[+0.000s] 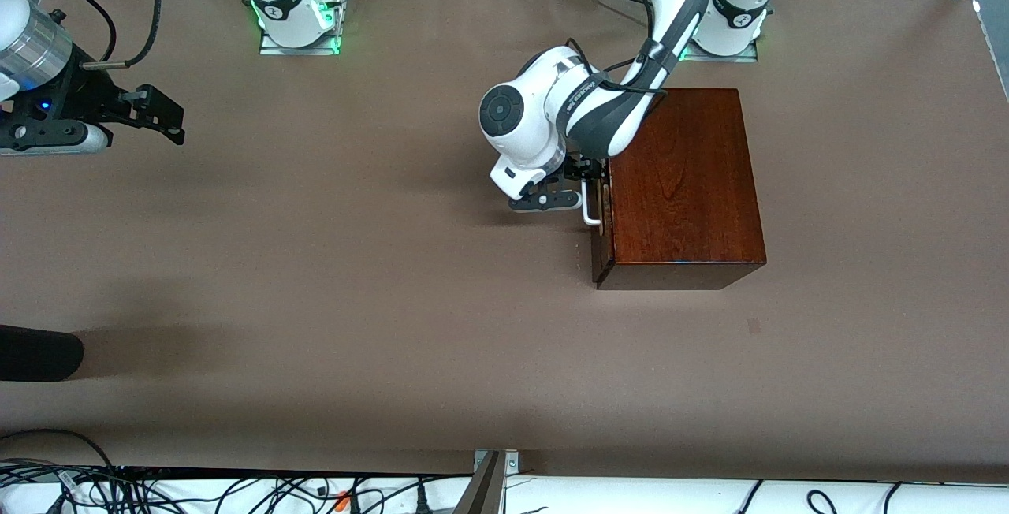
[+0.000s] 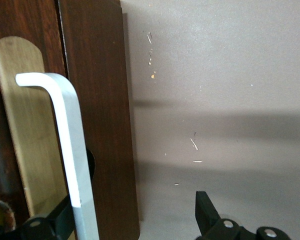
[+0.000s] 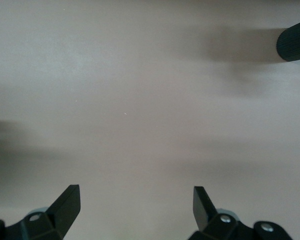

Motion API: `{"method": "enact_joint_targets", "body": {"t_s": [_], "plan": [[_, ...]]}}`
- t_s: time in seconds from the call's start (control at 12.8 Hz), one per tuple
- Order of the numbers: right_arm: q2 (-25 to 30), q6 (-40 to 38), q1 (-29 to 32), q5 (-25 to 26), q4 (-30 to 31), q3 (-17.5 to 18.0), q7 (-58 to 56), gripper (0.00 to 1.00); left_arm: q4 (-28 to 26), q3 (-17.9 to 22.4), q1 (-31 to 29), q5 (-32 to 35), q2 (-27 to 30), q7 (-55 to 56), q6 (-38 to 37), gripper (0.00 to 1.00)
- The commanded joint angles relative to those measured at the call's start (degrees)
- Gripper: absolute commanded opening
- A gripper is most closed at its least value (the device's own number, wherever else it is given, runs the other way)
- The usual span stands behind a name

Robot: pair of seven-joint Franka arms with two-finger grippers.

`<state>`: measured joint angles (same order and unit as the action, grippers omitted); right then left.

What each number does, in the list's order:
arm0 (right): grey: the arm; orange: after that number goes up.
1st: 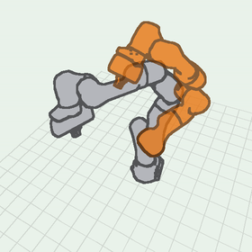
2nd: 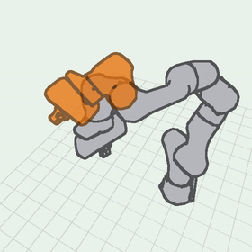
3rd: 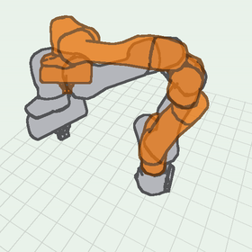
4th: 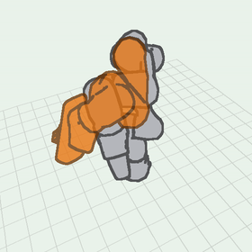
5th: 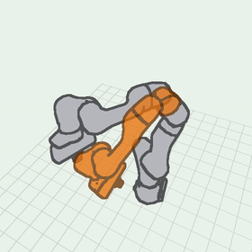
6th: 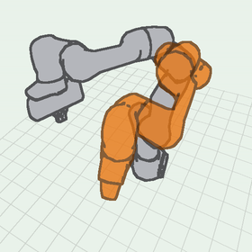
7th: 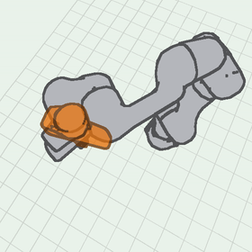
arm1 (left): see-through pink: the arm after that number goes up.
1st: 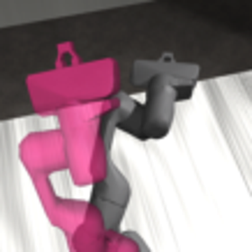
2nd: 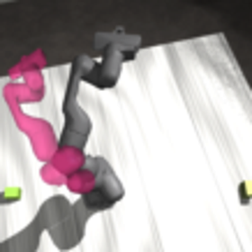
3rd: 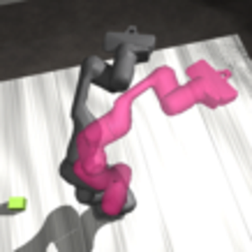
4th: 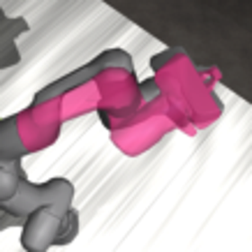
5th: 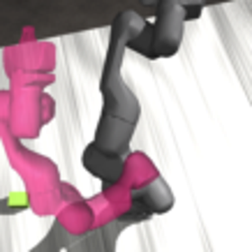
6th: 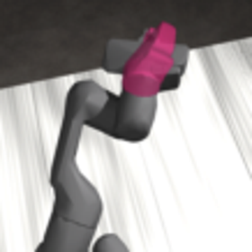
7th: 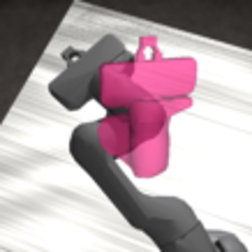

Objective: Open drawer, take yellow block, close drawer

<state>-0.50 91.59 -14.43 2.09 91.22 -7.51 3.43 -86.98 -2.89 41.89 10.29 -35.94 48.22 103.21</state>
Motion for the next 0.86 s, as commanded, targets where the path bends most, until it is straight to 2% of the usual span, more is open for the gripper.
{"method": "enact_joint_targets", "body": {"t_s": [0.0, 0.47, 0.78], "plan": [[-0.20, -0.27, 0.46, 0.02, -0.87, 0.39, 0.35, 1.00, -0.38, 0.17, 0.30, 1.23, 0.08, 1.17, 1.47, 1.00], [-0.12, -0.27, 0.37, 0.02, -0.87, 0.39, 0.35, 1.00, 0.49, -0.01, 0.47, 0.17, 0.43, 2.84, 4.27, 1.00], [-0.20, -0.27, 0.46, 0.02, -0.87, 0.39, 0.00, 1.00, 0.67, -0.01, 0.65, -3.96, 0.43, 3.46, 8.32, 1.00]]}}
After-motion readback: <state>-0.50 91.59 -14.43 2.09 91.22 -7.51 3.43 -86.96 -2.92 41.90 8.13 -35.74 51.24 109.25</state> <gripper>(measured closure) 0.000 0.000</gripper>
